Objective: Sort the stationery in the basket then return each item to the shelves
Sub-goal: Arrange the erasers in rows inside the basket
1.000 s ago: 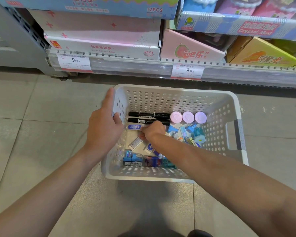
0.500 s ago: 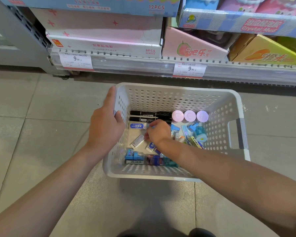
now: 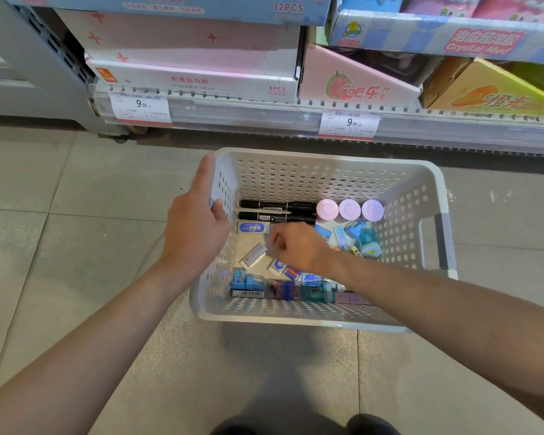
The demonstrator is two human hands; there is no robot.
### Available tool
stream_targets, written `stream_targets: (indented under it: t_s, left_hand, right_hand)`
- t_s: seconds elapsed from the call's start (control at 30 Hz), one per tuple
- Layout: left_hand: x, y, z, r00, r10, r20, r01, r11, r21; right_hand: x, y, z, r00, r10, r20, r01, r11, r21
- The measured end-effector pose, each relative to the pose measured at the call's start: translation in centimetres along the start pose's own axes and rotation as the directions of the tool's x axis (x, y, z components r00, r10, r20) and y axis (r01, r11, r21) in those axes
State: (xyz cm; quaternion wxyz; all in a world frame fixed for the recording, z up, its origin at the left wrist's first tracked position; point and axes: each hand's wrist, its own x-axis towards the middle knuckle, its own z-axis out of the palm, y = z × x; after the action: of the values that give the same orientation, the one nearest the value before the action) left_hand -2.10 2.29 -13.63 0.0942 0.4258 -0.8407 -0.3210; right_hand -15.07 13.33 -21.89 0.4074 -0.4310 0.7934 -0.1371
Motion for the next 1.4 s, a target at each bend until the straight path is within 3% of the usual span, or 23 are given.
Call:
stream_targets:
  t_s: [0.03,0.1,0.27,0.37,0.4,0.47,0.53,0.57,0.63,0.7,0.83,0.9,0.97,1.13,1.23,1.4]
  left_hand:
    - [0.0,0.0,0.0,1.0,0.003,0.002,-0.003,1.0,-0.002]
    - [0.0,0.0,0.0,1.0,0.01,0.001,-0.01,1.0,-0.001]
    - [-0.1,0.0,0.0,1.0,0.009,-0.009,-0.009,1.0,-0.003]
    - [-0.1,0.0,0.0,1.0,0.0,-0.006,0.0,1.0,-0.009]
    - [-0.1,0.0,0.0,1.0,0.004,-0.005,-0.004,1.0,-0.005]
    - [-0.1,0.0,-0.1,1.0,0.015,-0.002,-0.015,1.0,0.003]
    - [-0.1,0.0,0.0,1.0,0.011,-0.004,-0.011,1.0,0.003]
    - [-0.1,-0.1,0.0,1.0,0.008,-0.005,-0.008,1.0,0.0]
    - [0.0,-0.1,0.0,1.0,0.005,-0.008,-0.005,1.0,-0.003]
    - [-0.1,-0.1,0.0,1.0,0.003,-0.008,-0.003,1.0,-0.007]
    - [-0.2,0.2,-0.1,1.0,0.006,-0.01,-0.006,1.0,-0.007]
    - [-0.2,0.2,-0.2,1.0,0.0,-0.01,0.0,1.0,-0.013]
    - [-0.2,0.3,-0.2,1.0,0.001,-0.009,-0.001,1.0,-0.014]
    - [-0.3,0.3,-0.2,1.0,0.008,-0.005,-0.008,1.0,-0.016]
    - [-0.2,0.3,-0.1,1.0,0.008,-0.009,-0.008,1.0,-0.013]
    - [-0.2,0.1,-0.1,1.0,-0.003,-0.015,0.003,1.0,-0.009]
  right_hand:
    - [-0.2,0.4,0.1,0.984,-0.143,0.106,0.168,0.944,-0.285]
    - [-0.2,0.7,0.4,0.923,-0.224,0.313,0.367,0.756,-0.542]
    - [-0.1,-0.5,1.1,0.869,-0.348,0.353,0.493,0.529,-0.691]
    - [-0.3,-1.3,0.9,0.854,-0.373,0.363,0.515,0.498,-0.698]
    - [-0.4,-1.4,0.7,0.86,-0.39,0.329,0.503,0.538,-0.676]
    - [-0.4,-1.4,0.4,0.908,-0.394,0.139,0.409,0.768,-0.493]
    - [-0.3,-1.7,0.1,0.981,-0.159,-0.11,0.153,0.986,-0.061]
    - [-0.1,-2.0,0.0,0.987,0.028,-0.155,0.002,0.983,0.185]
    - [0.6,-2.1,0.3,0.946,0.312,-0.084,-0.224,0.822,0.523]
    - [1.2,-2.1,0.7,0.892,0.447,0.073,-0.362,0.607,0.707]
    - [1.9,-2.3,1.8,0.771,0.587,0.245,-0.476,0.277,0.834]
    - [2.3,-2.5,2.2,0.737,0.623,0.263,-0.493,0.229,0.839]
    - [2.6,-2.6,2.4,0.753,0.621,0.219,-0.504,0.329,0.799]
    - [2.8,-1.7,2.5,0.861,0.509,0.009,-0.44,0.735,0.516]
    - [2.2,-1.6,2.8,0.901,0.433,-0.021,-0.38,0.812,0.443]
    - [2.0,-1.4,3.1,0.914,0.405,0.029,-0.384,0.84,0.383]
